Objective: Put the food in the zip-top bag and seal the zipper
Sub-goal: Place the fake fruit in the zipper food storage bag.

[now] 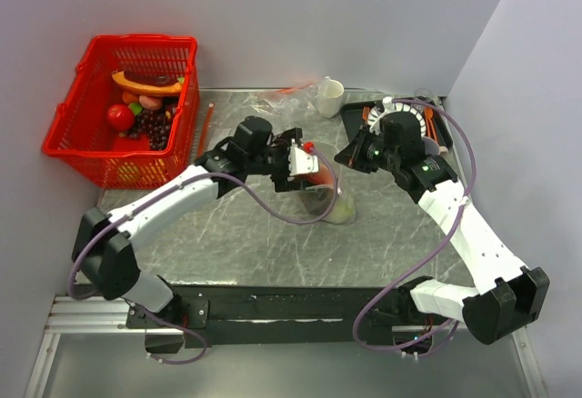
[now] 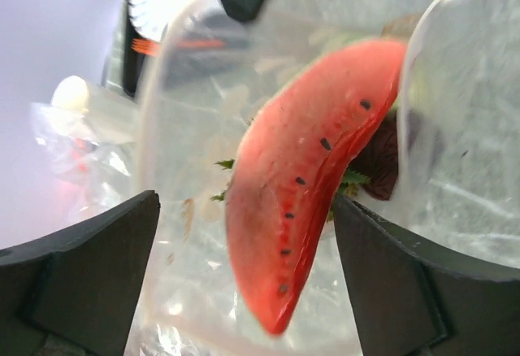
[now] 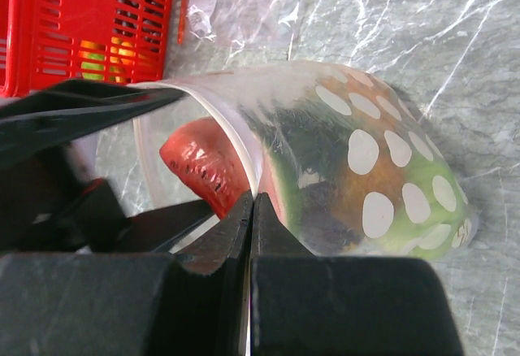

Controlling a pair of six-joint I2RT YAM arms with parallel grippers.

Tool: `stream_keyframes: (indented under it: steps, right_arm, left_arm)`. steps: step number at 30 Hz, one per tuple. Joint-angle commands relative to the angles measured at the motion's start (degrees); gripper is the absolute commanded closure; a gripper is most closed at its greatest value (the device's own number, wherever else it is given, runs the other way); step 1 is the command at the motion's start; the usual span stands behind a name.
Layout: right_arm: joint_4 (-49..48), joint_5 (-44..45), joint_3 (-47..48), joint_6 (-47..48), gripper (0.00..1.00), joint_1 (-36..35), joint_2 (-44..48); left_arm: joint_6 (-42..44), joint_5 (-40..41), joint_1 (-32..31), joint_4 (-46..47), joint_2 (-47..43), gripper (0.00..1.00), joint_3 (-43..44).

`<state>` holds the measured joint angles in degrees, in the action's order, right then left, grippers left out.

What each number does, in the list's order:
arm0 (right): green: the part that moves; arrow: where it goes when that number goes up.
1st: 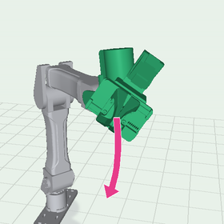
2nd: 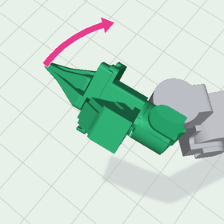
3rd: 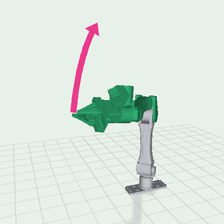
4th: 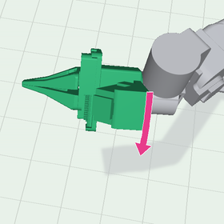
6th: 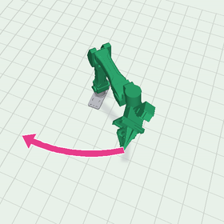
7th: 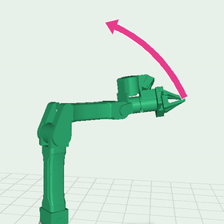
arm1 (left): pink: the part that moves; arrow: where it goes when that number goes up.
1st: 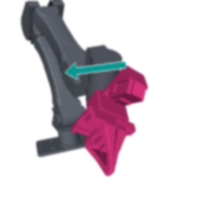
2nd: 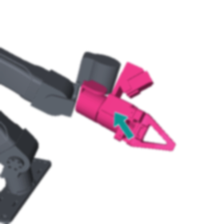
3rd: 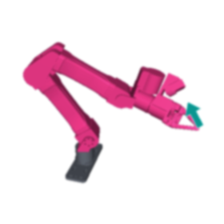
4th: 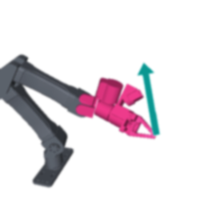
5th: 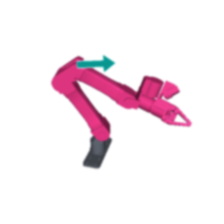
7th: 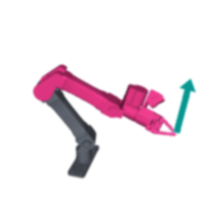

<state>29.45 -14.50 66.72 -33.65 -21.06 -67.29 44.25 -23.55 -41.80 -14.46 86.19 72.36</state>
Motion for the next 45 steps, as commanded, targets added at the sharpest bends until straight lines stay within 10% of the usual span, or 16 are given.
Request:
stream_keyframes:
  steps: [1,6,13,20,29,45]
  right_arm:
    - [-1.76,0.00,0.78,-0.63,1.00,0.58,0.76]
    - [-2.56,-0.26,0.17,-0.80,1.00,0.76,0.05]
    - [-3.35,-0.61,0.08,-0.72,1.00,0.84,-1.09]
    - [-3.61,-0.79,-0.01,-0.63,1.00,0.76,-1.62]
    - [-3.70,-0.18,-0.45,-0.54,1.00,0.93,-0.83]
    - [-3.79,0.00,-0.71,-0.28,1.00,1.20,-0.83]
  left_arm:
    - [-6.53,-3.34,0.14,2.16,-7.26,0.05,1.64]
    - [-16.70,-1.60,0.14,5.30,-14.10,0.01,-0.28]
    - [-49.32,20.99,0.14,1.30,-11.06,0.28,5.32]
    - [-66.73,15.29,0.23,-12.08,0.37,0.28,19.22]
    - [-69.13,15.12,0.14,-13.76,7.15,0.94,22.22]
    - [-65.70,29.10,-4.25,-13.13,11.28,0.99,17.11]
